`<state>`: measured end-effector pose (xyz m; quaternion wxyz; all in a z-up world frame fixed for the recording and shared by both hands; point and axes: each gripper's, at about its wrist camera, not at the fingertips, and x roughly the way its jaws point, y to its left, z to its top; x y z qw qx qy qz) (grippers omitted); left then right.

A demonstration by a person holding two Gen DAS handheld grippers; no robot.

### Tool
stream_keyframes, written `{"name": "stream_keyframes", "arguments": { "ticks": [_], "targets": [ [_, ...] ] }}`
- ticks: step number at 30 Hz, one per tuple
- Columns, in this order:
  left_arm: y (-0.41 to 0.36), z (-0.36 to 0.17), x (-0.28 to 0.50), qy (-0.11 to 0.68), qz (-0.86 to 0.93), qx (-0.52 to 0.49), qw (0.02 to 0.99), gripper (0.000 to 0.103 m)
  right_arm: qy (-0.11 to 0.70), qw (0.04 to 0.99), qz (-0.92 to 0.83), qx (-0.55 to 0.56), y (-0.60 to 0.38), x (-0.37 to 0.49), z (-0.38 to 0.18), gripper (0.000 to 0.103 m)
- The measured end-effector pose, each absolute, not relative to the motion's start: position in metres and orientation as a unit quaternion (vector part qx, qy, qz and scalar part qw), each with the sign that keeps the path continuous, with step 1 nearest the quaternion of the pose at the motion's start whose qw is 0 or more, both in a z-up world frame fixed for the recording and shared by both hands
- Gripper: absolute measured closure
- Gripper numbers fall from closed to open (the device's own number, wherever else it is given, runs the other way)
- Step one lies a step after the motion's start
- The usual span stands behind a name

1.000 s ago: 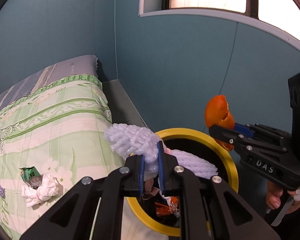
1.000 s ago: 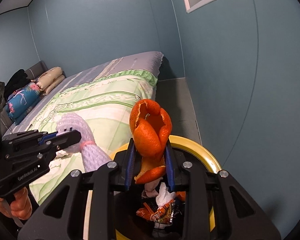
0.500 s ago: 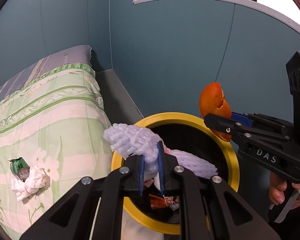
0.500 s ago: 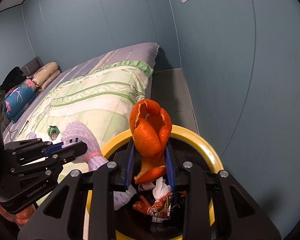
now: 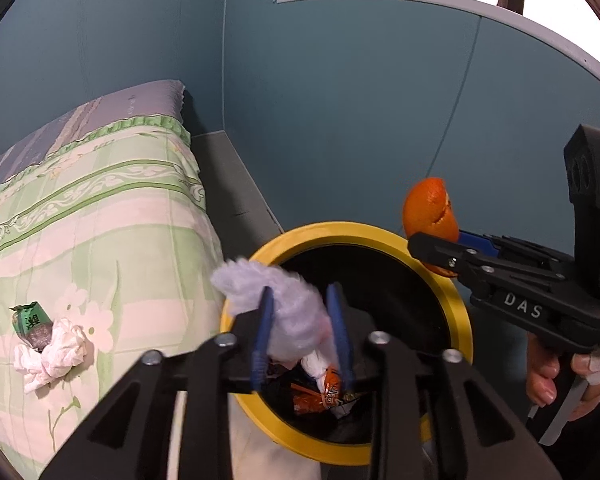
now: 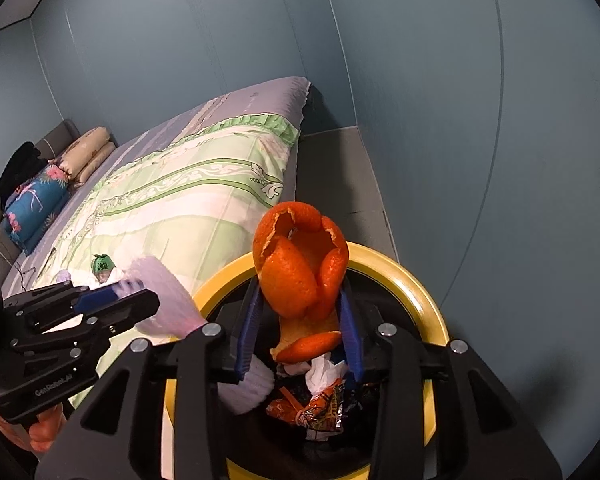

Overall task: Collect trash
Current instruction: 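Open the left tool to drop the foam mesh while the right tool releases the orange peel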

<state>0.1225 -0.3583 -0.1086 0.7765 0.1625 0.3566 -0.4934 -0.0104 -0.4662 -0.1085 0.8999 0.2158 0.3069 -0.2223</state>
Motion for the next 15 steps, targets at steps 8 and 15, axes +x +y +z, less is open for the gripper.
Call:
{"name": "stream_keyframes", "arguments": {
  "ticks": [8, 15],
  "targets": [
    [-0.353, -0.106, 0.129, 0.361, -0.49, 0.151, 0.779, 0.066, 0.295, 0.902, -0.232, 0.214, -0.465, -0.016, -0.102, 0.061],
    [-0.347, -0.1, 0.13, 0.365, -0.497, 0.135, 0.776, 0.049, 0.285, 0.903, -0.237, 0.217, -0.466, -0.021, -0.096, 0.06]
  ]
}}
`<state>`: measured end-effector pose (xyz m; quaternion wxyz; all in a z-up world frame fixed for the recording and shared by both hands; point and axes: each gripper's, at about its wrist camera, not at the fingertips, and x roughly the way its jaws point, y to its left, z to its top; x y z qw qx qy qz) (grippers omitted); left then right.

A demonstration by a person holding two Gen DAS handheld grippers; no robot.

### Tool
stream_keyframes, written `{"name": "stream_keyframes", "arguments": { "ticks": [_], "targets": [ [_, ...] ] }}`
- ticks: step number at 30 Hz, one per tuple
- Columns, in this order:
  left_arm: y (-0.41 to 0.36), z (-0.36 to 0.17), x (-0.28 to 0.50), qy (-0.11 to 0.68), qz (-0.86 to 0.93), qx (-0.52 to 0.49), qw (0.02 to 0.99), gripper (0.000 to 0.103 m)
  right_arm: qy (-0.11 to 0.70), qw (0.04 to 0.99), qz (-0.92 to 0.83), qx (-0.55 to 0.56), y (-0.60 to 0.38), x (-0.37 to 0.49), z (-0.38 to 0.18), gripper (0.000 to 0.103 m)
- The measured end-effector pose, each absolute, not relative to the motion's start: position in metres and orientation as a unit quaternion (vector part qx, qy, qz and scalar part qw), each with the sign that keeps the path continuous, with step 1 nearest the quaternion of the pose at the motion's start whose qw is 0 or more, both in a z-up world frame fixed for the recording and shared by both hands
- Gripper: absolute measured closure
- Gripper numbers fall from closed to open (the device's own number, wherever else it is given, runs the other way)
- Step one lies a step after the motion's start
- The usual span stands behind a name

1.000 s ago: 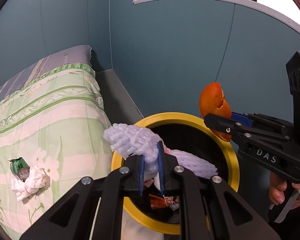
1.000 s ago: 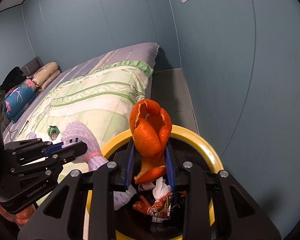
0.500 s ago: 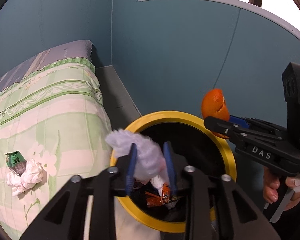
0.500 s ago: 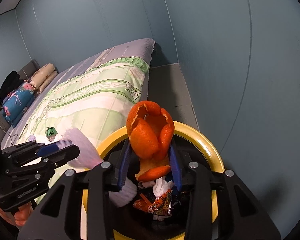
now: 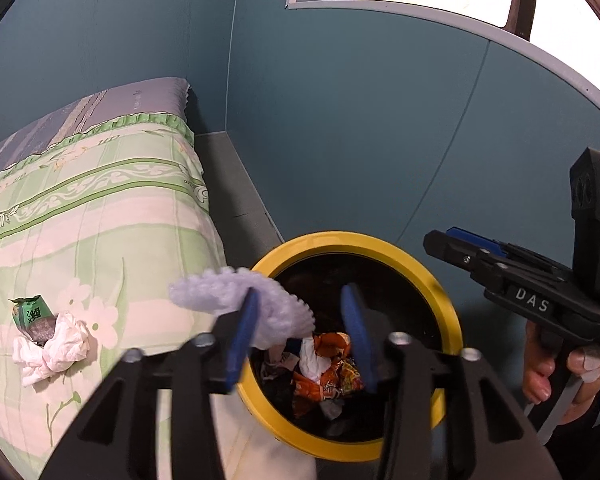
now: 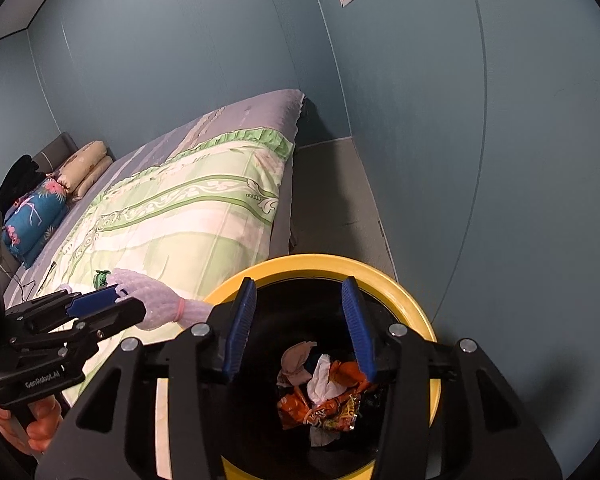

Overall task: Collect trash
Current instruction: 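Open the left tool to drop the foam mesh while the right tool releases the orange peel, then move both tools back over the remaining trash on the bed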

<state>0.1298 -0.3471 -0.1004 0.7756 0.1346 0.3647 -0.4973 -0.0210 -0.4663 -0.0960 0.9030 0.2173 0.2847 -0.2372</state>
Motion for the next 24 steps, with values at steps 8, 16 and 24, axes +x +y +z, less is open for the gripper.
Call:
{"name": "stream_keyframes", "arguments": {
  "ticks": [8, 16, 24],
  "targets": [
    [-0.346, -0.097, 0.126, 0.366, -0.505, 0.122, 0.772, 0.034, 0.274, 0.907, -0.239, 0.213, -0.468, -0.024, -0.088, 0.06],
    [-0.34, -0.091, 0.132, 0.381, -0.525, 0.077, 0.757, 0.018, 0.266, 0.909, -0.241, 0.212, -0.468, -0.029, -0.086, 0.06],
    [-0.328, -0.084, 0.133, 0.358, -0.511, 0.072, 0.778, 0.008, 0.262, 0.912, -0.236, 0.209, -0.469, -0.03, -0.085, 0.06]
  ]
}}
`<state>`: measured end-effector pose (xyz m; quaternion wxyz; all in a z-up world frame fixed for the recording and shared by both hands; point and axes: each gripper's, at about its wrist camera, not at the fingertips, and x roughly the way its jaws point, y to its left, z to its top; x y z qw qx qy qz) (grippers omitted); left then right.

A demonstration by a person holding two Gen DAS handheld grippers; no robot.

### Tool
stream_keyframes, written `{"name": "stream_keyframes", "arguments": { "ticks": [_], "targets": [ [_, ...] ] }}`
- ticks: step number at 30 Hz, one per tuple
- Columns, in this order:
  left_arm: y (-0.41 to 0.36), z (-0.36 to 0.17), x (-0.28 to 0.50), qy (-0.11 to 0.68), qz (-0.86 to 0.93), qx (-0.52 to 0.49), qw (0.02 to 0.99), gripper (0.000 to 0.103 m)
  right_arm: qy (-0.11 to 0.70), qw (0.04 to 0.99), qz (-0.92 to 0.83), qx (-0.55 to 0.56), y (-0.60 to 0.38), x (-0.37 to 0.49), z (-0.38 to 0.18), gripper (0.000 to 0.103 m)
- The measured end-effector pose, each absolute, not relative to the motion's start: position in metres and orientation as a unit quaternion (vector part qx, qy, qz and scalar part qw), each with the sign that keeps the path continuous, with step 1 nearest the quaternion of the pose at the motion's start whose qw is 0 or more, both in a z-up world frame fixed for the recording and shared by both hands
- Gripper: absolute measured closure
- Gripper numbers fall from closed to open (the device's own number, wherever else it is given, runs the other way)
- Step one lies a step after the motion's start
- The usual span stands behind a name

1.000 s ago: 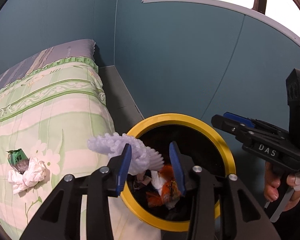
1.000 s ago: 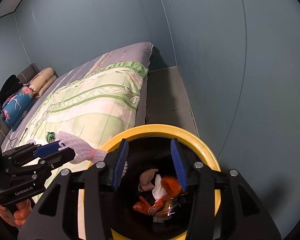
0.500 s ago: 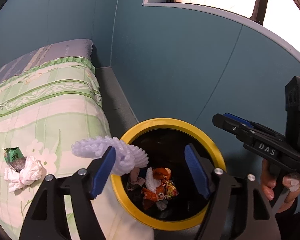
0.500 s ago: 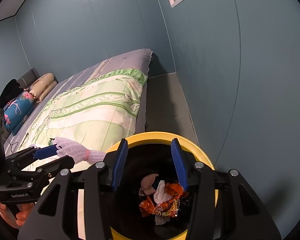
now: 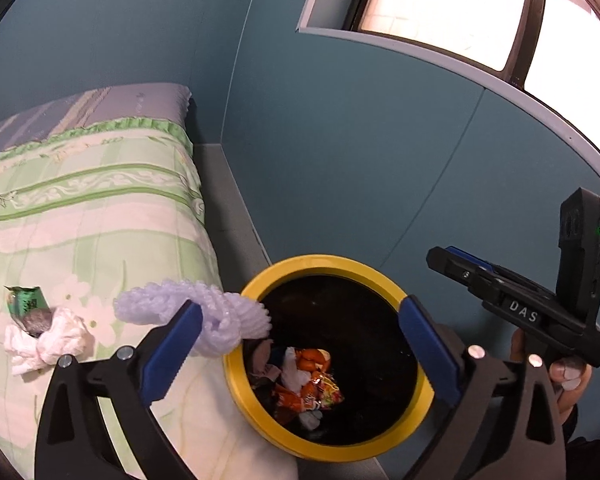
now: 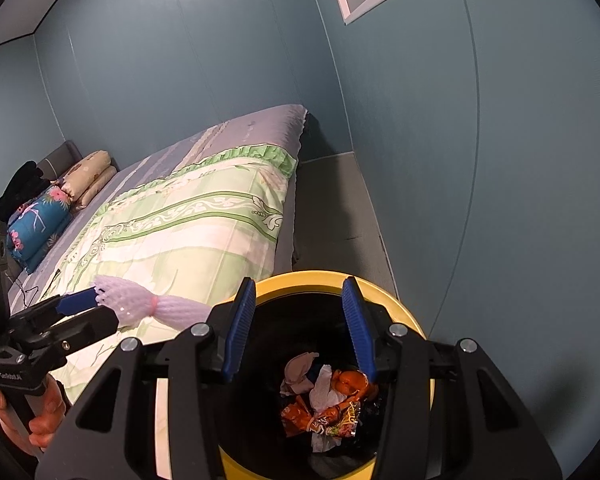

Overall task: Collect trash
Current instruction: 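Move both tools back over the remaining trash on the bed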

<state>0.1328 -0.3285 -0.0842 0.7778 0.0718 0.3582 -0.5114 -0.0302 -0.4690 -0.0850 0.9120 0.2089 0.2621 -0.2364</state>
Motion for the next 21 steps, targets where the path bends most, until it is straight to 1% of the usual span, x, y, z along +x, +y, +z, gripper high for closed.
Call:
{"name": "stream_keyframes", "arguments": {
  "ticks": [9, 21],
  "targets": [
    [-0.313, -0.077, 0.142, 0.364, -0.506, 0.052, 0.781, 0.008, 0.256, 0.916, -0.231, 0.205, -0.47, -0.033, -0.081, 0.06],
    [-0.244, -0.032, 0.166, 0.281, -0.391, 0.047, 0.875, 0.008, 0.242, 0.934, -0.192, 0.179, -0.452, -0.023, -0.067, 0.06]
  ]
}}
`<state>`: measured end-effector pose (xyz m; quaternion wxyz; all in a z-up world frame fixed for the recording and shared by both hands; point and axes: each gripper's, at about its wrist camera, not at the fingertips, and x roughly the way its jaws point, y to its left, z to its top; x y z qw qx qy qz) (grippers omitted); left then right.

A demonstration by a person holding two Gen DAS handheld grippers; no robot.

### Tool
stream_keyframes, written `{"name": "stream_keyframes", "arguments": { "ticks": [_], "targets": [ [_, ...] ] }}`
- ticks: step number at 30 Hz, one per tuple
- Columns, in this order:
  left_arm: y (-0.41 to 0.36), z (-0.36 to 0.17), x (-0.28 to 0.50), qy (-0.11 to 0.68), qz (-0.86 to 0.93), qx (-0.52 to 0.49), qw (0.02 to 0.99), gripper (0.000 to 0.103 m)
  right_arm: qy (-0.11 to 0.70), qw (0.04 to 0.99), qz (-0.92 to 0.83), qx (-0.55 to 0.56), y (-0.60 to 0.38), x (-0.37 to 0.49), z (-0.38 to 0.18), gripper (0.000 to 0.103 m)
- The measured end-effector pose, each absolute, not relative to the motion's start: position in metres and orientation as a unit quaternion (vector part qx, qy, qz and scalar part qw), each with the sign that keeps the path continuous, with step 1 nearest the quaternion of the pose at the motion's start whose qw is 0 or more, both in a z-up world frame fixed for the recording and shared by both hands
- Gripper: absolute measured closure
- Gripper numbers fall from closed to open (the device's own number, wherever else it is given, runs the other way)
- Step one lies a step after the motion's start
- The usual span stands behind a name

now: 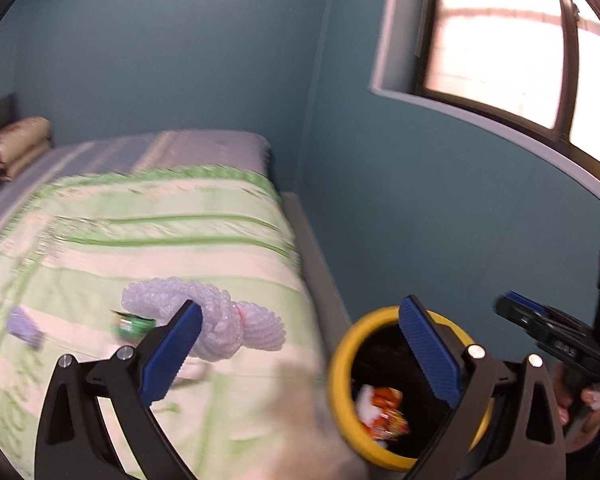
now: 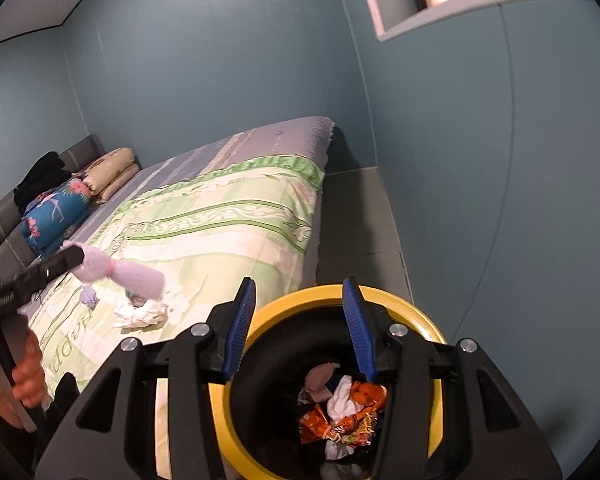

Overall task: Collect trash
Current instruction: 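Move both tools back over the remaining trash on the bed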

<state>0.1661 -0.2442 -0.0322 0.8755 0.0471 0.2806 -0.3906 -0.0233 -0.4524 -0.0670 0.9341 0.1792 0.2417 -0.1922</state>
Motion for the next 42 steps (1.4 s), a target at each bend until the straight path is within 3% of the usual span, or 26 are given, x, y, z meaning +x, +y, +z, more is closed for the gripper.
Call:
{"name": "stream_keyframes", "arguments": {
  "ticks": [11, 21, 33, 42],
  "targets": [
    [-0.152, -0.003, 0.196, 0.235, -0.266, 0.022, 0.935, 0.008, 0.227, 0.956, -0.132, 0.132, -0.407, 0.011, -0.05, 0.056],
    [-0.077, -0.008, 0.222, 0.229, -0.149, 0.026, 0.962, 0.008, 0.236, 0.966, -0.065, 0.085, -0.348, 0.063, -0.05, 0.051],
    [0.004, -0.042, 0.255, 0.265, -0.059, 0.011, 0.962, 0.008, 0.252, 0.967, 0.02, 0.025, -0.279, 0.125, -0.078, 0.043],
    [0.039, -0.078, 0.286, 0.302, -0.025, -0.003, 0.953, 0.008, 0.271, 0.961, 0.057, -0.016, -0.251, 0.167, -0.112, 0.028]
  ]
}}
